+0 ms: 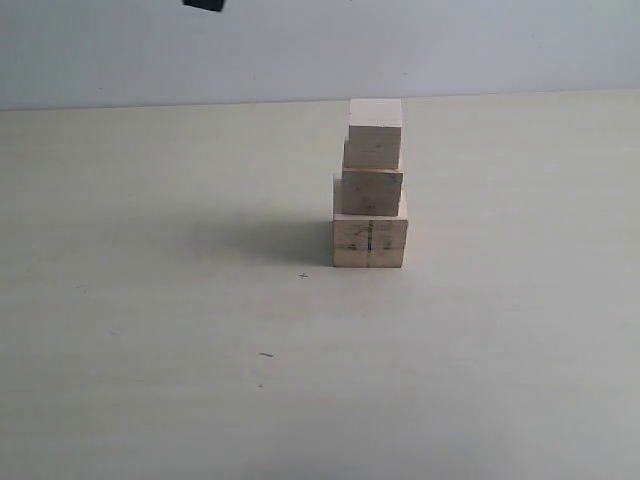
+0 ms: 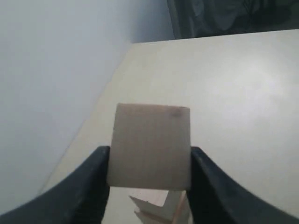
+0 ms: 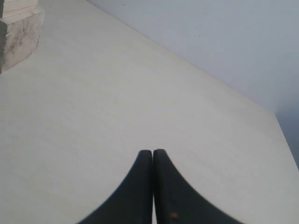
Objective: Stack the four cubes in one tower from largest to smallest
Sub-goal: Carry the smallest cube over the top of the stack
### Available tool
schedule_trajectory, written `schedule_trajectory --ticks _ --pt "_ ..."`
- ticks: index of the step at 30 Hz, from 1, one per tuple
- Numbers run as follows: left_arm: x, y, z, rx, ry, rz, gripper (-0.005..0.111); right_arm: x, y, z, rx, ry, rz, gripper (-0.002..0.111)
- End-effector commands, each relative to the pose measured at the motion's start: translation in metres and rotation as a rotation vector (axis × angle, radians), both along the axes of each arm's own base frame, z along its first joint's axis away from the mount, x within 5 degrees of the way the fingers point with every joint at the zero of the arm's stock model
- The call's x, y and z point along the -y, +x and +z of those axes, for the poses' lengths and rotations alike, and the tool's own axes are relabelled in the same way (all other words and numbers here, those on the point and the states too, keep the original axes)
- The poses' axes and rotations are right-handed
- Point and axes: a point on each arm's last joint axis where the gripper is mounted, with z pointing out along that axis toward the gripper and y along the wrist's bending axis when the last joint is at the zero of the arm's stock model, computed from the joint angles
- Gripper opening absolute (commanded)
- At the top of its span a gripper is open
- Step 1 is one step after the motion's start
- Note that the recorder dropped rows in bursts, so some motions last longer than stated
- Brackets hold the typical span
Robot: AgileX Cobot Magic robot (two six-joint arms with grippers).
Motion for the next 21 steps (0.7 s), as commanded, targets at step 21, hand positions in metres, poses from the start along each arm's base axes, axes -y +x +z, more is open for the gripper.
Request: schedule_trajectory --ticks 21 --pt "0.070 0.073 -0.070 -0.169 0.355 -0.148 0.000 0.000 0.000 0.000 0.011 0.001 0.001 0.000"
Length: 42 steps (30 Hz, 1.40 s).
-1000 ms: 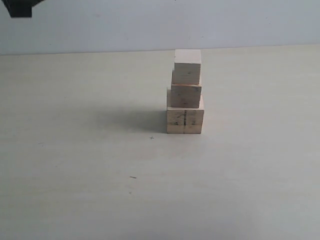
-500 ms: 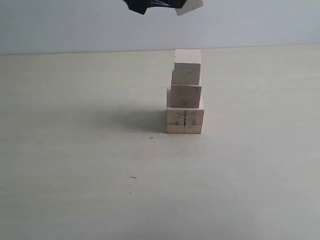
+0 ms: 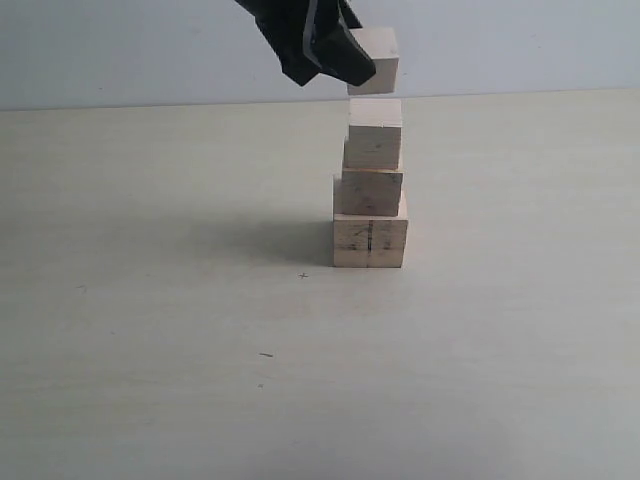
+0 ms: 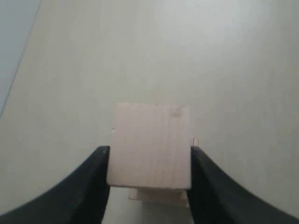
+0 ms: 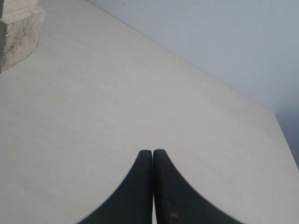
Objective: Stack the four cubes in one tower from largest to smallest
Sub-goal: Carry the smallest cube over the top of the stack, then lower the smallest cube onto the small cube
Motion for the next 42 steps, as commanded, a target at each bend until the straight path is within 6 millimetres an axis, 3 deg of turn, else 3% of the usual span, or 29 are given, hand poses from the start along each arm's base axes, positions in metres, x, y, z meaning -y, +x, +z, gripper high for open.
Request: schedule_trajectory --ticks 1,42 --pt "0.0057 0.0035 -0.0121 -0.034 -0.005 -0.005 0.000 -0.0001 -0.0002 -0.0002 0.011 0.001 0.001 0.000" --pt "0.0105 0.0093 -0.0118 0.026 -0.063 -0.006 0.000 -0.0001 -0.0002 -0.0002 0.011 0.001 0.001 0.000"
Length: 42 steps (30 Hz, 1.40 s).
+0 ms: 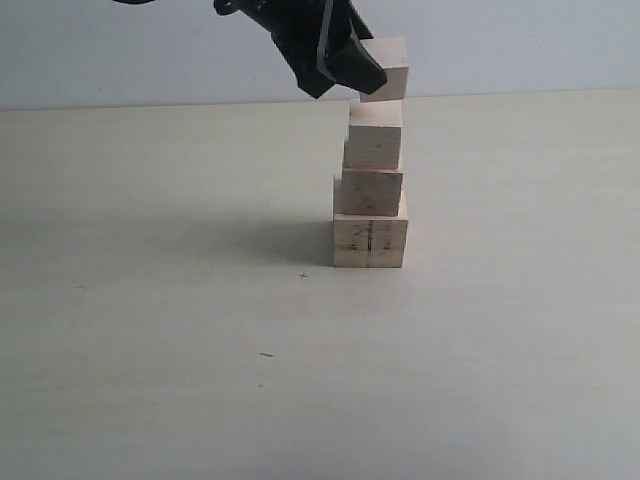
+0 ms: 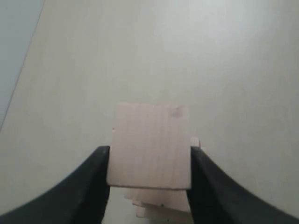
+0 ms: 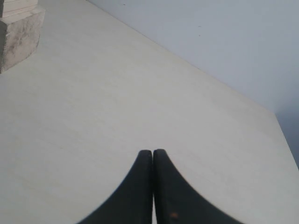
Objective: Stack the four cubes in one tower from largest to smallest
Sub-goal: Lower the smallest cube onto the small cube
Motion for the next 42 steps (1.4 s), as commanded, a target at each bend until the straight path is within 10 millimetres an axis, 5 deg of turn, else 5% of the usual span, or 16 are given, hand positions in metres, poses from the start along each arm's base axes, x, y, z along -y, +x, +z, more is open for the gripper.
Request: schedule_trajectory --ticks 1,42 --pt "0.003 0.000 0.001 0.005 -0.023 0.006 0.000 0.000 0.000 0.000 0.011 0.001 0.001 0.000" --pt "0.002 -0.002 -0.011 -0.031 0.012 -0.020 0.000 0.000 0.000 0.000 0.011 0.001 0.001 0.000"
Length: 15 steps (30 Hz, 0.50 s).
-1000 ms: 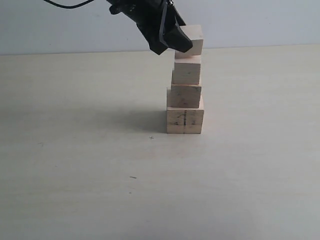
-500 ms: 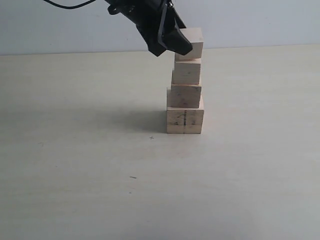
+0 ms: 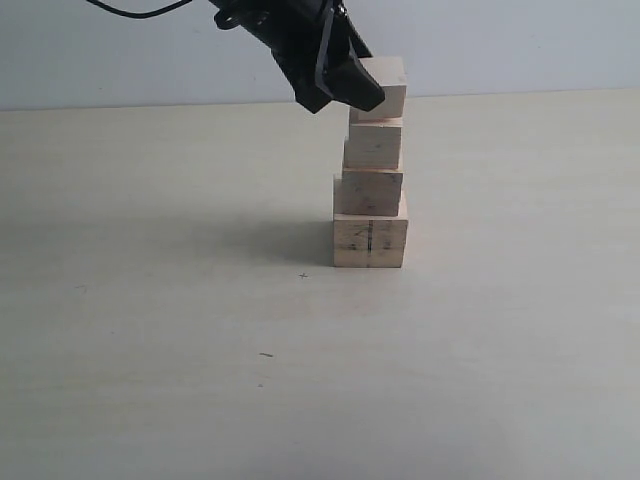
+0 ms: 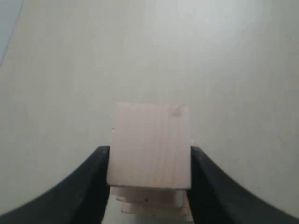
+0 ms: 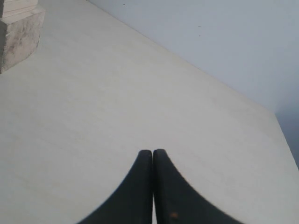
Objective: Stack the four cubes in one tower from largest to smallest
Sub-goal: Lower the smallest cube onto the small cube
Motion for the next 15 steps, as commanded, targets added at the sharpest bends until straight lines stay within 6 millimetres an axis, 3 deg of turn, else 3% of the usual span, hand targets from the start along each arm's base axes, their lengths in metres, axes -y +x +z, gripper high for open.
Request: schedule_trajectory --ticks 1,11,15 --pt "0.0016 -0.0009 0.0008 0.018 -0.007 -0.014 0.001 -0.0001 -0.0002 -0.0002 0.011 0.001 0.001 0.000" --pt "0.0016 -0.0009 0.0008 0.033 -0.004 -0.029 0.042 -0.0002 -0.0007 -0.0014 -0.002 0.003 0.001 0.000" --pt "0.0016 -0.0009 0.0008 0.033 -0.004 -0.029 0.050 -0.0002 -0.0007 -0.0014 -0.002 0.003 0.001 0.000"
